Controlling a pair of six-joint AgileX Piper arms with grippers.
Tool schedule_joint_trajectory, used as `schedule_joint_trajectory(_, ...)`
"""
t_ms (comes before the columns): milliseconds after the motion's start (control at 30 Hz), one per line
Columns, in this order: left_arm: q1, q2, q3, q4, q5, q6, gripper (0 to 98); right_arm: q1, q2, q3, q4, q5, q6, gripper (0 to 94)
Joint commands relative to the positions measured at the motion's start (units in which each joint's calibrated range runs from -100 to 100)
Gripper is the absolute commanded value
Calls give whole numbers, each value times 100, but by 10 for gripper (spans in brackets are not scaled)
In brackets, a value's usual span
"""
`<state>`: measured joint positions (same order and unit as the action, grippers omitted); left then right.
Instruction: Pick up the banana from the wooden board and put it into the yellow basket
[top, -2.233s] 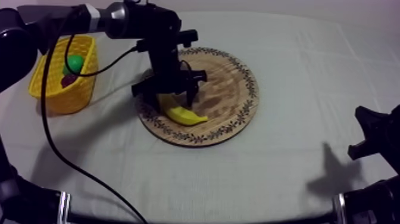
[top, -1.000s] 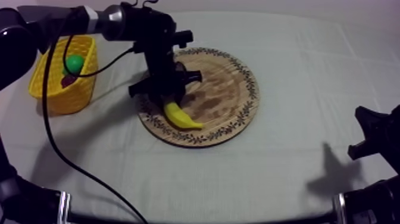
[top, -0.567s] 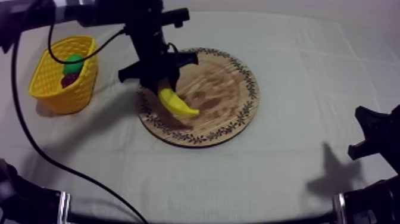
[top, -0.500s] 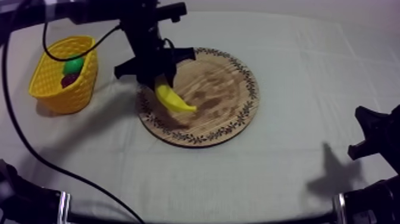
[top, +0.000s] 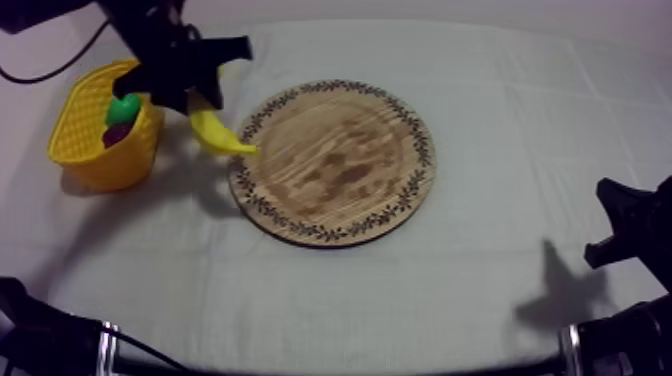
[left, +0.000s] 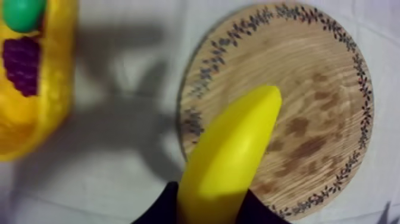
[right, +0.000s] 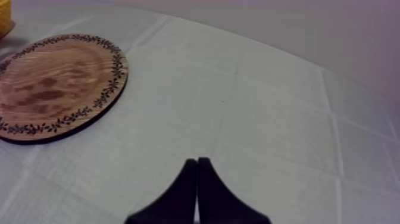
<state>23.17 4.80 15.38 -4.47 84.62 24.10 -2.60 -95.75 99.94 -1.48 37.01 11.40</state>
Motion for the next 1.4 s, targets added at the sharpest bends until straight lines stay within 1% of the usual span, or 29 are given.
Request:
schedule_joint_trajectory(0,-100,-386,145,-96,38,-70,244,0,0,-5,-1,0,1,3)
schedule_joint_trajectory(100,-249,-719,328,-167,173,-186,248,0,0,-5,-1,0,1,3)
schedule_joint_trajectory(433,-775,-1660,633,-304,554,-503,255,0,0,-5,-1,0,1,3)
schedule_joint_trajectory(600,-1088,-1996,417,-360,723,-707,269,0,0,-5,-1,0,1,3)
schedule_joint_trajectory(833,-1477,-2118,-108,-487,883,-1086,248,0,0,-5,-1,0,1,3)
schedule_joint_trajectory(1100,-1797,-1866,-629,-684,575,-1376,251,0,0,-5,-1,0,1,3)
schedule_joint_trajectory(1367,-1970,-1383,-742,-841,145,-1458,247,0,0,-5,-1,0,1,3)
